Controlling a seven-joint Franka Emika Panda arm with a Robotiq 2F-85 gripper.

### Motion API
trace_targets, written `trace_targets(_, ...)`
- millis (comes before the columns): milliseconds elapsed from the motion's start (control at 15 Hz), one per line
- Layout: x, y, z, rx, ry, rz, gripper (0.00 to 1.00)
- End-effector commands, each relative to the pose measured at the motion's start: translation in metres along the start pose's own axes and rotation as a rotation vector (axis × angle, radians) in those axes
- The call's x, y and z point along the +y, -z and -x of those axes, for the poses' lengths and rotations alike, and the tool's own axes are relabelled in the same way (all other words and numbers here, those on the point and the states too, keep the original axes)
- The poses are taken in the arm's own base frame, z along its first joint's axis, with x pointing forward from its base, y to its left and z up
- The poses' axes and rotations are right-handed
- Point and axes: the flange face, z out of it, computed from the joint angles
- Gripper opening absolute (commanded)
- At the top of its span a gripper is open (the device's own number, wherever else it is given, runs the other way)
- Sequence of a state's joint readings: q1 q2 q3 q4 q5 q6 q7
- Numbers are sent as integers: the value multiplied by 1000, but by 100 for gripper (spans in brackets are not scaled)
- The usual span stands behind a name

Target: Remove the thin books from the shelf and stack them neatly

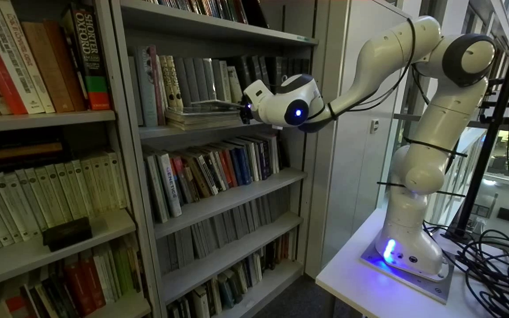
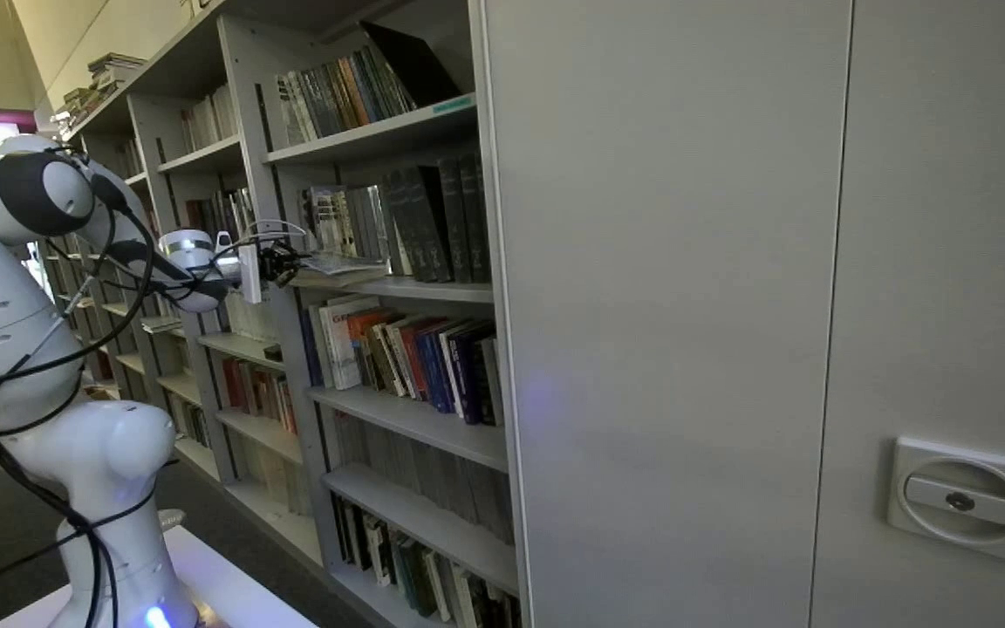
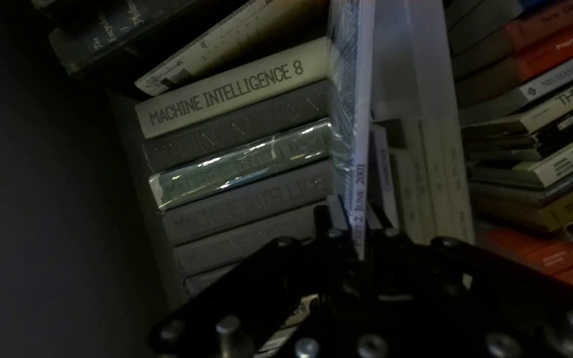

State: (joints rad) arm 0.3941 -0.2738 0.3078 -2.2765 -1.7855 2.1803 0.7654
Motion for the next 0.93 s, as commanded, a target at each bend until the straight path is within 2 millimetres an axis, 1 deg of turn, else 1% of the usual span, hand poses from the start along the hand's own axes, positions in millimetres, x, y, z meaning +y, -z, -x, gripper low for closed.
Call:
trace_targets(0,27,14,-33,21,-25,71,2)
trace_targets(133,30,26,-47,49,-27,83,2)
trace_targets(200,29,30,-55,62,-20,87,2)
trace_targets(333,21,36,-68,78,-4,97,2)
trace_targets(467,10,40,-79,86,20,100,2)
trace_targets(600,-4,40,-89,90,55,99,2)
trace_targets(733,-14,35,-98,90,91,108,2)
trace_targets(867,-19,29,-108,90,121,123,2)
